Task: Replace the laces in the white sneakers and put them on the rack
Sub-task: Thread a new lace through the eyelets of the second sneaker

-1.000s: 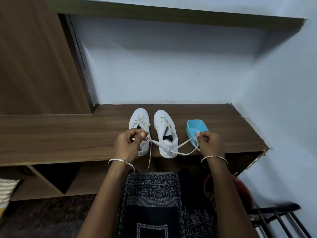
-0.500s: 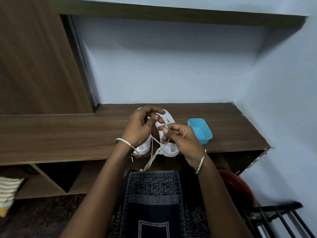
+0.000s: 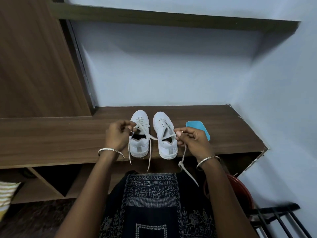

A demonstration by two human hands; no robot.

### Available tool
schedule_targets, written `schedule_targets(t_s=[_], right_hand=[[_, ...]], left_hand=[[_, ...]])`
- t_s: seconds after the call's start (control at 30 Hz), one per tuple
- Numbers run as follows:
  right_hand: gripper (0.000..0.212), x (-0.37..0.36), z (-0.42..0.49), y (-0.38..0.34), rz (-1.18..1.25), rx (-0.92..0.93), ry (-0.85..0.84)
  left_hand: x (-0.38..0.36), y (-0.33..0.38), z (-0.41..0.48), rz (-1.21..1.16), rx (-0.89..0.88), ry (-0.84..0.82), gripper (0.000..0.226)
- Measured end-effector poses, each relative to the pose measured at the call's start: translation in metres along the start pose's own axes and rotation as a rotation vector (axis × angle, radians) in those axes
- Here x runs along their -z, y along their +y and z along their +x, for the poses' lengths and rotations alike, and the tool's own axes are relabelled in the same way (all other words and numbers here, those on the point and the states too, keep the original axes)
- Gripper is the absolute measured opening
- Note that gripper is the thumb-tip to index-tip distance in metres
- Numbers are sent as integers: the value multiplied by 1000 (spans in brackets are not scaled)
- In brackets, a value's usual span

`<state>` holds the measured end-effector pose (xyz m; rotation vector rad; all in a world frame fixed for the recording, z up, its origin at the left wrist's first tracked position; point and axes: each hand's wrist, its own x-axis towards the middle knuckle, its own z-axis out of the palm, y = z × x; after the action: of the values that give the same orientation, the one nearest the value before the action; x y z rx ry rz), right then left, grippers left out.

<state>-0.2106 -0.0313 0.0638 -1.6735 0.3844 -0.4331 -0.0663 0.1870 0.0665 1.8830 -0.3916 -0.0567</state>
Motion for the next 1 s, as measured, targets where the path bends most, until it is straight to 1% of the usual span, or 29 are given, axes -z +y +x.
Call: schedule_targets(t_s=[0.07,0.13,0.17,0.23,0.3,0.33,0.4,0.47,0.53,0.67,0.73,0.8,0.87,0.93,1.0], right_hand=[[13,-5,-1,-3,17,16,-32],[12,-11,-3,-6,59,20,-67],[10,-14,-3,-7,89,14,-80],[8,-20,-3,-9,137,6,-96],[7,-24,-3,-11,133,27,-101],[9,-26,-3,-13,117,39,-96],[14,-27,-1,-13,105,54,-81],[19,-26,-1,-13,139,37,-81],[22,-25,-1,-12,144,13,-88],[21,-20,0,-12,86,7,-108],[20,-11,3,-10,41,19,-103],[17,2,5,-8,-38,36,-108],[11,14,8,-6,-137,46,-89],[7,25,10,-5,-193,58,-27],[9,33,14,-4,-203,77,53]], left_hand=[[-9,2,-8,197,-84,-91,16],[-20,8,-17,328,-226,-160,11],[-26,11,-19,339,-279,-204,19],[-39,19,-25,281,-309,-297,30],[-50,28,-30,208,-318,-335,29],[-53,30,-31,170,-317,-333,25],[-57,34,-34,84,-293,-319,13],[-59,32,-33,54,-276,-295,5],[-57,29,-33,13,-252,-311,4],[-49,26,-30,-194,-106,-430,12],[-41,22,-24,-270,-70,-431,10],[-31,17,-16,-302,-42,-393,8],[-20,13,-8,-328,-3,-319,11],[-13,10,0,-361,57,-232,18],[-11,10,6,-367,139,-179,26]])
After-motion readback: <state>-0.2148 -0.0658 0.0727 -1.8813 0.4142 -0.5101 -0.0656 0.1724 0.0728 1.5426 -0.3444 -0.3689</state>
